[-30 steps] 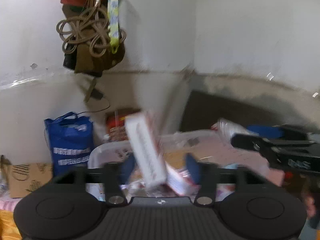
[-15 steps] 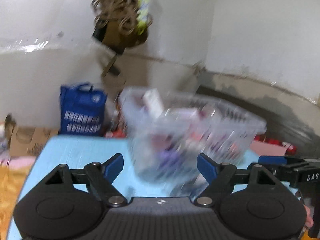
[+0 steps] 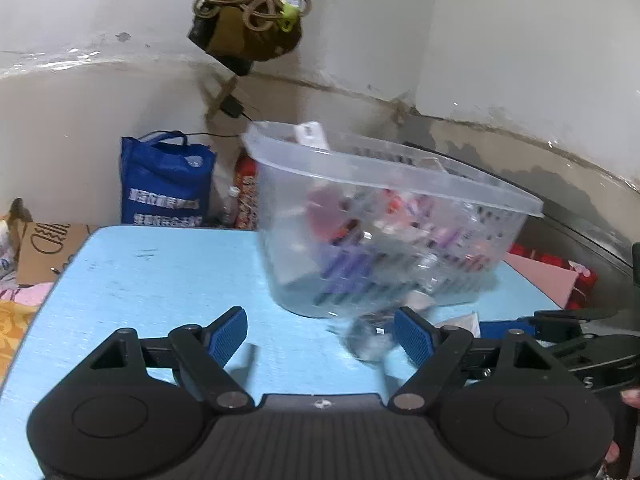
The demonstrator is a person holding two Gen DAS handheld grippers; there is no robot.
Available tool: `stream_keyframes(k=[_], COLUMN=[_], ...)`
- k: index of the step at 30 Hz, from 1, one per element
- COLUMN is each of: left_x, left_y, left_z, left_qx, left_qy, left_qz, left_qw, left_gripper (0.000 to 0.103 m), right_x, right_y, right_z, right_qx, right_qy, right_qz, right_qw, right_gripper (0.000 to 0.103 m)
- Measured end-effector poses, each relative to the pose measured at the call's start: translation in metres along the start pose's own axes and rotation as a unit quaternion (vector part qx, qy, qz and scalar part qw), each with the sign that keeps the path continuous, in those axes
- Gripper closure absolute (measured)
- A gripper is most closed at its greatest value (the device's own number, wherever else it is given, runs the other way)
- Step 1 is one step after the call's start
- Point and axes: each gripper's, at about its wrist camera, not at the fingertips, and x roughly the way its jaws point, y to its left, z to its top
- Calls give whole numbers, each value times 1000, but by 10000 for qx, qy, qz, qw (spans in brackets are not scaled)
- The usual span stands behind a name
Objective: Organize objects
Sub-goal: 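Grasp the white printed packet with the right tool while the left tool grasps the blue-white box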
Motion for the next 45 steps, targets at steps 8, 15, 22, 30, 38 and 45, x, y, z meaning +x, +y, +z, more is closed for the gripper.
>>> stream_keyframes(k=[8,15,22,30,38,45], left_x=[32,63,64,29,22,18], left_y=[-49,-77,-78,-54,-45,-46], left_z=[4,7,6,-5,-12,-18], left_qx=[2,266,413,233,110,165], left_qy=[415,703,695,397,288,149], left_qz=[-75,614,706,493,19,-199], left_qw=[9991,9953,9942,9977,9995,9996], left_gripper=[19,19,29,34,35,35], right_x=[-31,-35,-34,-35,-35,-39], right_y=[-46,-59,-57,-53,-49,-45], right_z=[-12,-15,-16,-17,-17,-20], right_qx=[565,856,761,669,579,485], right_qy=[-535,-756,-798,-865,-850,-981], right_qz=[-363,-369,-277,-278,-256,-207], right_qw=[9963,9928,9935,9936,9944,9938], right_gripper=[25,25,24,24,25,25])
